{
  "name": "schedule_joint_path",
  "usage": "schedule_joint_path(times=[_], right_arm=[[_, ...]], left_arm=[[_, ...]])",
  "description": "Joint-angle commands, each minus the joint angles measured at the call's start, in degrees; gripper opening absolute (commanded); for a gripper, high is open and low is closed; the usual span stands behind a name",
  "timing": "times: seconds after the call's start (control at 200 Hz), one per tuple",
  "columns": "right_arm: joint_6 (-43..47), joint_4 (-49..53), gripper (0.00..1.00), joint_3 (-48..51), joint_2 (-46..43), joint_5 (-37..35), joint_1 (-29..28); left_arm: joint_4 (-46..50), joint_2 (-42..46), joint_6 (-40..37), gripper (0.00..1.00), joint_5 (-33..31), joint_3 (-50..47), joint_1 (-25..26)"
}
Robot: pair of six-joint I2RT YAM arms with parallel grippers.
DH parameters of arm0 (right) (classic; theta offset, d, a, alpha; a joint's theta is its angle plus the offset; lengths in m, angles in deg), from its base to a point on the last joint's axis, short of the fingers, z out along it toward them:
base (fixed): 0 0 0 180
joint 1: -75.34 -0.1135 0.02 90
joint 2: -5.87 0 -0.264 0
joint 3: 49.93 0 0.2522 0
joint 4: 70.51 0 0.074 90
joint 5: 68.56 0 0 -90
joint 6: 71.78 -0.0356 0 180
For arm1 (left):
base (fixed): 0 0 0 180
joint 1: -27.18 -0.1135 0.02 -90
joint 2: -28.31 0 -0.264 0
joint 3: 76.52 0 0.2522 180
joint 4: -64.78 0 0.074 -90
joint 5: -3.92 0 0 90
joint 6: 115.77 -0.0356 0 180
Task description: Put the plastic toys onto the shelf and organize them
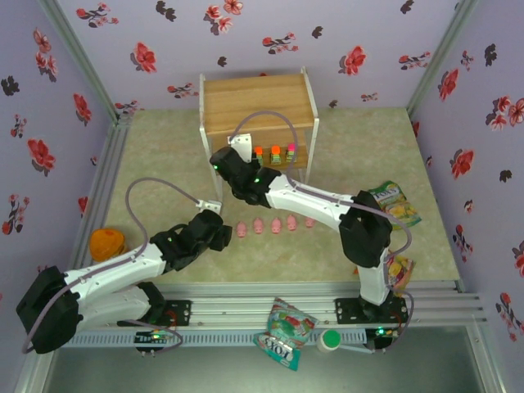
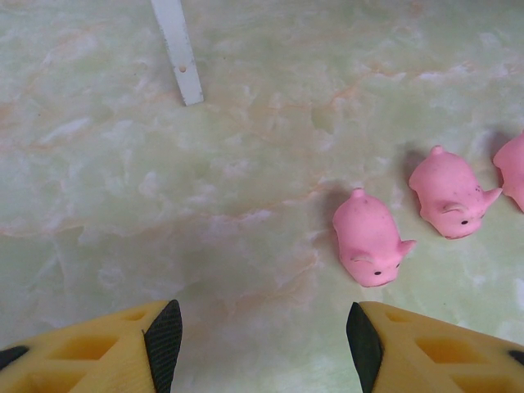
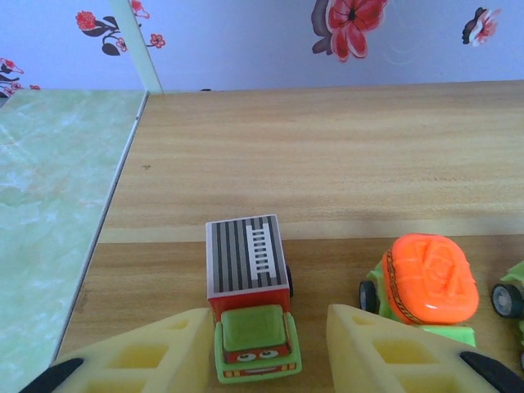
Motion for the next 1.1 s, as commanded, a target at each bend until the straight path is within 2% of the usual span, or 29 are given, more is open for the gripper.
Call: schedule_joint_path(times=[0.0,0.44,0.775,1.095], right_arm=[[0.5,-0.7,0.41,2.1,-3.2,-2.4,-0.9],[-0.4,-0.6,0.41,7.9,-9.5,-4.4,-3.2],[-3.1,0.8,0.41,16.7,-17.4,-6.8,-4.3],[-7.6,4.1,0.41,25.7,-24.5,-8.2,-4.4]], left_arm=[[-1.0,0.1,-0.3,0.6,0.1,-0.3,-0.4],[-1.6,-0.3,-0.7,0.61,0.5,-0.3,-0.4],[-2.3,-1.5,-1.0,0.61,1.4,-0.1,-0.4],[-5.3,-5.7,-1.9,0.62,7.1,0.5,-0.3]])
